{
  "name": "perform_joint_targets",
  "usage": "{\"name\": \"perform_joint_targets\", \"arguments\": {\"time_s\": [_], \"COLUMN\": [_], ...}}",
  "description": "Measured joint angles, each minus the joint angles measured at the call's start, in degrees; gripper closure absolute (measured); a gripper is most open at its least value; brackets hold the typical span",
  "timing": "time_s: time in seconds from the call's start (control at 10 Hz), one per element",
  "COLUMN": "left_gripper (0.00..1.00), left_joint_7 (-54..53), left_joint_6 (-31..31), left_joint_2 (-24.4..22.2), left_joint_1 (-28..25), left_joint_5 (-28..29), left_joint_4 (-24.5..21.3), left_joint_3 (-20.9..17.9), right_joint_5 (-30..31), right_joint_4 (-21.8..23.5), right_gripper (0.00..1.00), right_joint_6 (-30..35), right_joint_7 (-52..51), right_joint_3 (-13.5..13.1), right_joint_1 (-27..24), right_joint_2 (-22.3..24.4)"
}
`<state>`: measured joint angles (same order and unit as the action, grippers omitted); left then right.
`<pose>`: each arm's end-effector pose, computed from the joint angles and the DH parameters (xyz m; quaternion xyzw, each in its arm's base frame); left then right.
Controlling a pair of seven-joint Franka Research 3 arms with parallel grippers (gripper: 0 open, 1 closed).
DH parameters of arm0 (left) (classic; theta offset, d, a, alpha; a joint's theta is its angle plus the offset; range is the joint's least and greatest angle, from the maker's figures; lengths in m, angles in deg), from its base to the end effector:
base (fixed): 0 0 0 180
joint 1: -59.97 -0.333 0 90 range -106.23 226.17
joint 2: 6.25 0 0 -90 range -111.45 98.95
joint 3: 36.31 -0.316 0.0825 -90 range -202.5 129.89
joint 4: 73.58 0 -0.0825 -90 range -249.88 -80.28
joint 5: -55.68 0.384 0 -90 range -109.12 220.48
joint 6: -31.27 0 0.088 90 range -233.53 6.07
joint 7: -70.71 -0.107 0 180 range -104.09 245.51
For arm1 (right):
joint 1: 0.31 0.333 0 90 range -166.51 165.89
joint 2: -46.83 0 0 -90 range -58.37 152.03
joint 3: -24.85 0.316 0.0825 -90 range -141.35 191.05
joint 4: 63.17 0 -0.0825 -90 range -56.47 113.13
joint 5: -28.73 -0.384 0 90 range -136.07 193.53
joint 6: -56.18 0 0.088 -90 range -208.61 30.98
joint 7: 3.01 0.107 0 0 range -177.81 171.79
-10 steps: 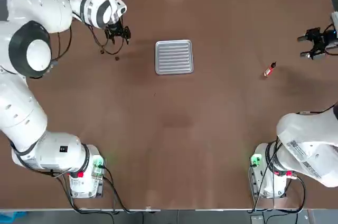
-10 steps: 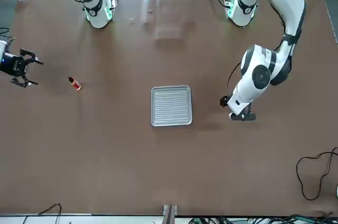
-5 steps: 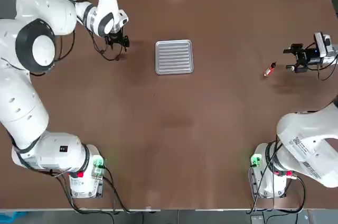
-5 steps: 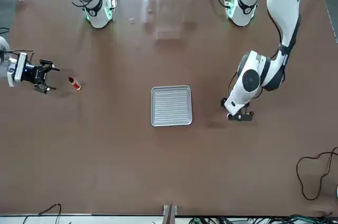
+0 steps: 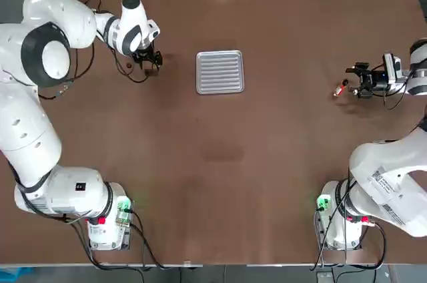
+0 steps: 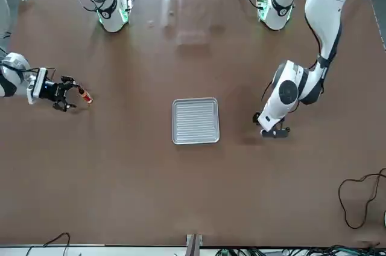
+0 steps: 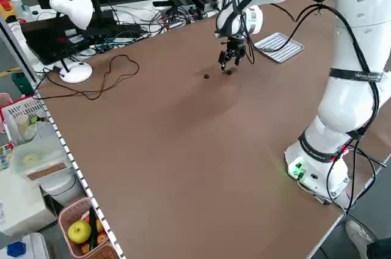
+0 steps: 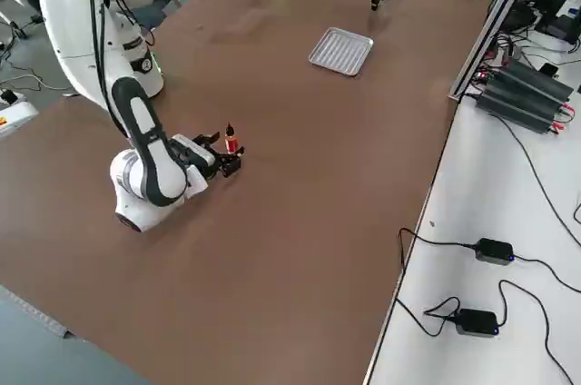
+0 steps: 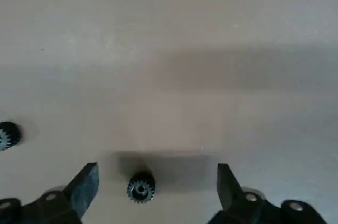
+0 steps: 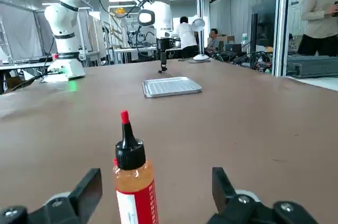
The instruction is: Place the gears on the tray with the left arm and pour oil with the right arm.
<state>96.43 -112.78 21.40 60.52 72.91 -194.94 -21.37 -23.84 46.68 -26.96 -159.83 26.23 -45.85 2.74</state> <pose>0.5470 -0.1561 0.1828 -0.9990 0.0231 0.0185 0.0323 0.4177 -0.2755 0.0973 -0.5775 -0.4887 -0.4849 0.4388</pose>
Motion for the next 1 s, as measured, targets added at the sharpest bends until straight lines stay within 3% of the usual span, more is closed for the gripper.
{"name": "perform_joint_targets", "arguments": {"time_s": [0.6,0.7,1.0], "left_gripper": [0.07,0.07,0.11], "left_joint_7": [0.01,0.01,0.06], "left_joint_6": [-0.57,-0.61,-0.61], "left_joint_2": [-0.13,-0.30,-0.65], "left_joint_1": [-0.72,-0.73,-1.03], "left_joint_5": [0.03,0.03,0.03], "left_joint_4": [-2.13,-2.25,-2.54], "left_joint_3": [0.01,0.01,0.01], "right_joint_5": [-0.15,-0.23,-0.29], "right_joint_4": [-0.34,-0.46,-0.59], "right_gripper": [0.11,0.15,0.37], "right_joint_6": [0.09,0.09,0.34], "right_joint_7": [-0.75,-0.82,-0.84], "right_joint_3": [0.25,0.25,0.27], "right_joint_1": [0.40,0.40,0.40], "right_joint_2": [-4.04,-4.55,-4.71]}}
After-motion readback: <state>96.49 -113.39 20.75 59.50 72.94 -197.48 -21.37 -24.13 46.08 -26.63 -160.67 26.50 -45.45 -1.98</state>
